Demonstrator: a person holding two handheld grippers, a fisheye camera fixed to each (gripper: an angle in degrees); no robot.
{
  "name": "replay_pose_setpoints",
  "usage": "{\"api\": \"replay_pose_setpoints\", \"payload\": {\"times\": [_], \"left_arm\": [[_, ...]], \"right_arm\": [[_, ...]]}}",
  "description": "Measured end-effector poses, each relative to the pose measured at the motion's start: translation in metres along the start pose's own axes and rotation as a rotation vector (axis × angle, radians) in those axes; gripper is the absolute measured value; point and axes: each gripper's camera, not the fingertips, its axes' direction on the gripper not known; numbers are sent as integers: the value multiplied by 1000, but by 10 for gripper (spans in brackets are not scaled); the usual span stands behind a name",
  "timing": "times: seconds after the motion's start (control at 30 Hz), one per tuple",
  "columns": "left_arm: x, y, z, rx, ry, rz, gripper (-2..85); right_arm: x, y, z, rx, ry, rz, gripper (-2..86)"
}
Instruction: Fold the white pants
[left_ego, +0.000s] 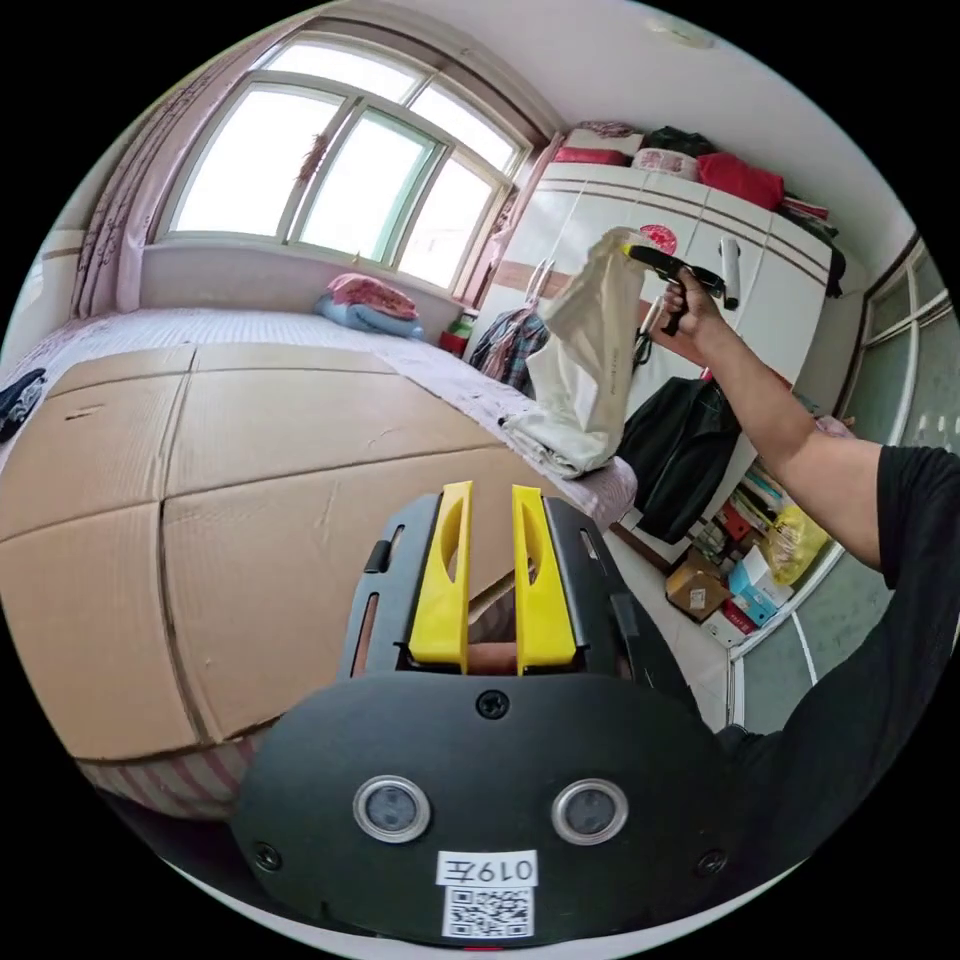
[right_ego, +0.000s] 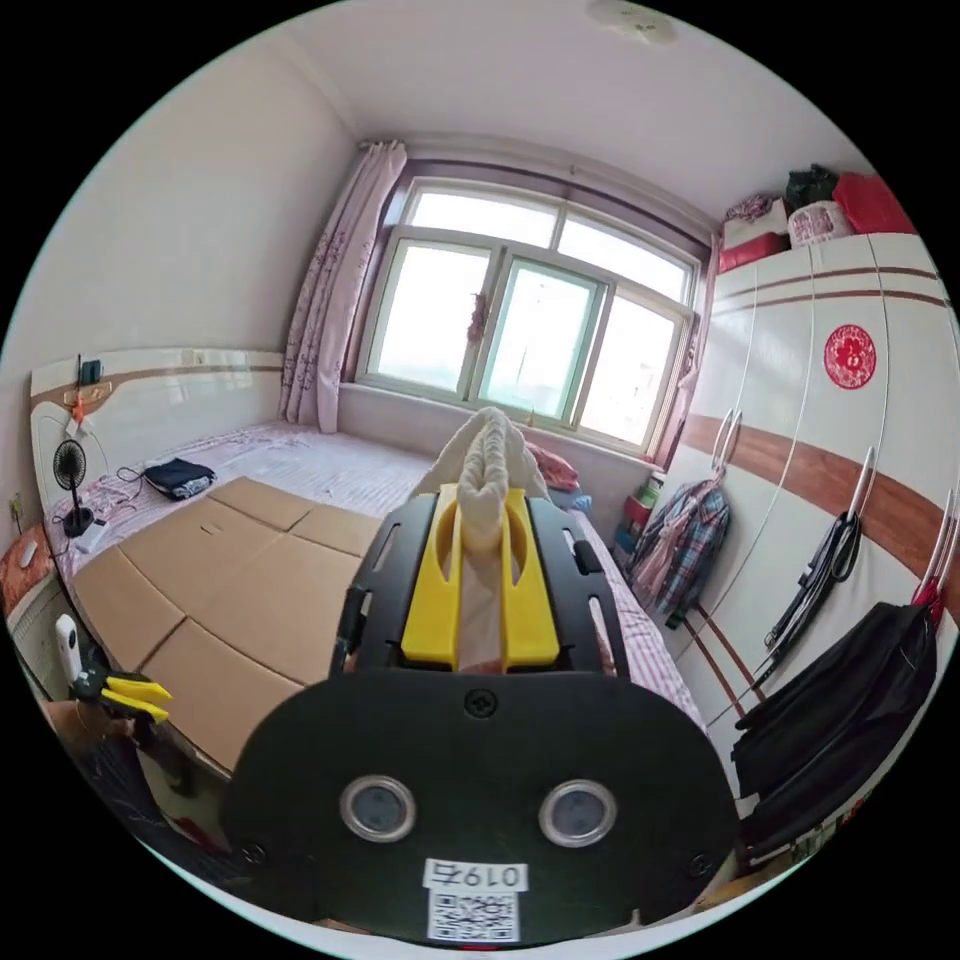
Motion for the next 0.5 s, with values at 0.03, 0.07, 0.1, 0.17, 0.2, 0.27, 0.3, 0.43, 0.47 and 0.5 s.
{"api": "replay_pose_setpoints", "payload": {"times": [0.03, 0.07, 0.1, 0.17, 0.2, 0.27, 0.3, 0.43, 0.47, 0.5], "left_arm": [[5, -14, -5, 29, -31, 35, 118], [8, -22, -8, 48, -47, 62, 130], [10, -40, -16, 92, -78, 93, 148], [4, -69, -32, 158, -69, 75, 165], [-4, -91, -43, 180, -26, 61, 179], [-19, -123, -59, 182, 25, 24, 189], [-27, -143, -68, 158, 34, 5, 188], [-40, -188, -122, 179, 78, 0, 40], [-40, -192, -132, 192, 53, 1, 35], [-38, -198, -153, 225, -22, 37, 24]], "right_arm": [[-12, -6, -13, 29, -24, 2, 54], [-34, -14, -38, 77, -73, 17, 53], [-58, -21, -62, 122, -111, 28, 53], [-93, -28, -95, 185, -170, 38, 53], [-114, -30, -115, 216, -218, 44, 53], [-144, -33, -140, 237, -286, 37, 53], [-161, -32, -153, 246, -320, 38, 53], [-207, -26, -185, 258, -399, 42, 53], [-221, -23, -196, 266, -401, 27, 53], [-232, -19, -207, 282, -418, 19, 53]]}}
